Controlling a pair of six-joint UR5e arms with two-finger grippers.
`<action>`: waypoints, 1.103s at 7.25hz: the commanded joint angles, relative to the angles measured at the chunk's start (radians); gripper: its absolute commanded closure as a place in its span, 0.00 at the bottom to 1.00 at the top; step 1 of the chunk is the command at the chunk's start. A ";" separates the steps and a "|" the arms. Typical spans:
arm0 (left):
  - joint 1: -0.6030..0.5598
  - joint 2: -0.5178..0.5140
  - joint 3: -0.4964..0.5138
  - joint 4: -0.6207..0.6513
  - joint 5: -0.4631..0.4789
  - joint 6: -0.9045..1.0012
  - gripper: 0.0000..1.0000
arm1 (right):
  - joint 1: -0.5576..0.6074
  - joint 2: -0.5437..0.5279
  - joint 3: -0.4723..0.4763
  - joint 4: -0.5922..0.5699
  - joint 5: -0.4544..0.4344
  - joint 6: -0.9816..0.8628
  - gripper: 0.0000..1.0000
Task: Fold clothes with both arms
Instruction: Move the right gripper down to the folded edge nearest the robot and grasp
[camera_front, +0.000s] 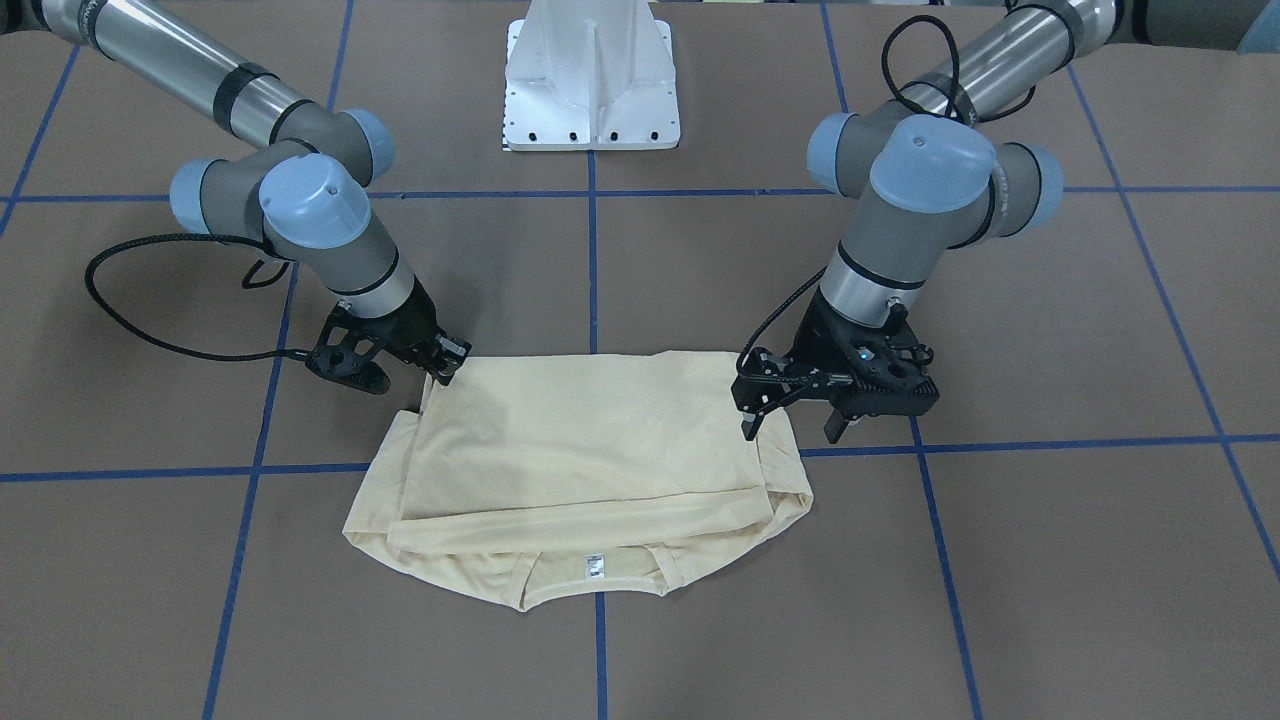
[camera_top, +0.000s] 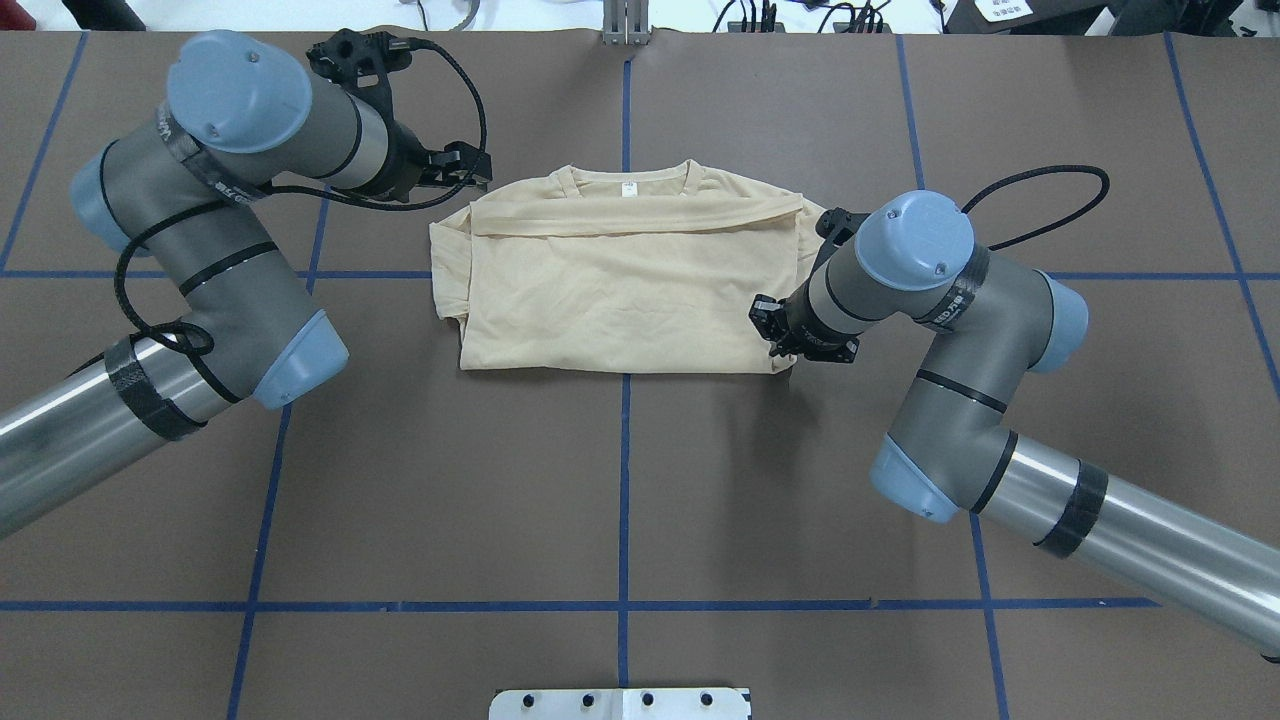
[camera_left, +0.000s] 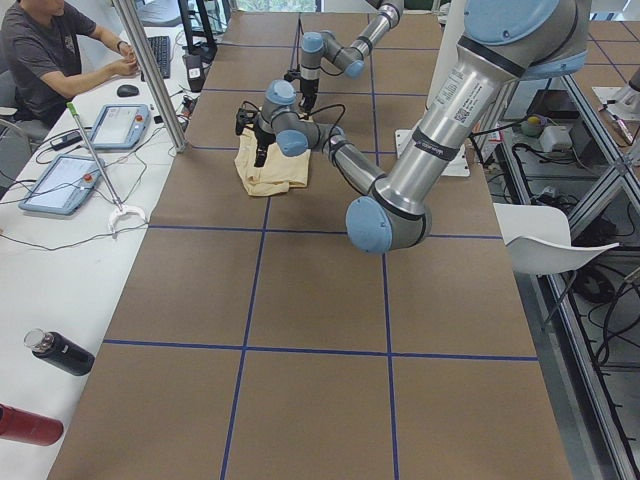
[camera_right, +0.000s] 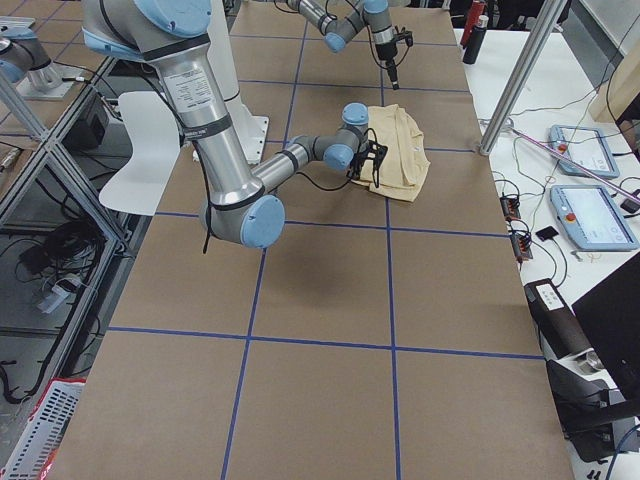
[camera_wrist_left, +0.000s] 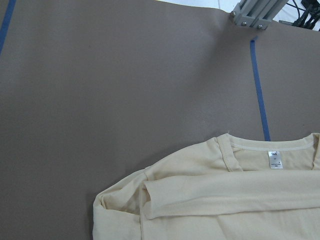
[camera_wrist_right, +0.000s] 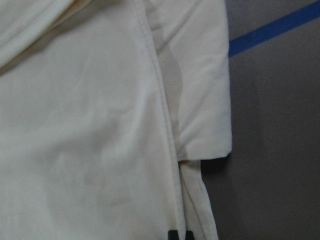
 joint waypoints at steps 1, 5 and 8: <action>0.000 0.001 -0.002 0.001 0.001 0.000 0.00 | -0.037 -0.011 0.062 -0.003 0.002 -0.003 1.00; 0.000 0.001 -0.002 0.001 0.001 0.000 0.00 | -0.118 -0.011 0.225 -0.188 0.021 0.003 1.00; 0.000 0.007 -0.004 0.001 0.001 0.000 0.00 | -0.132 -0.018 0.217 -0.188 0.013 -0.002 1.00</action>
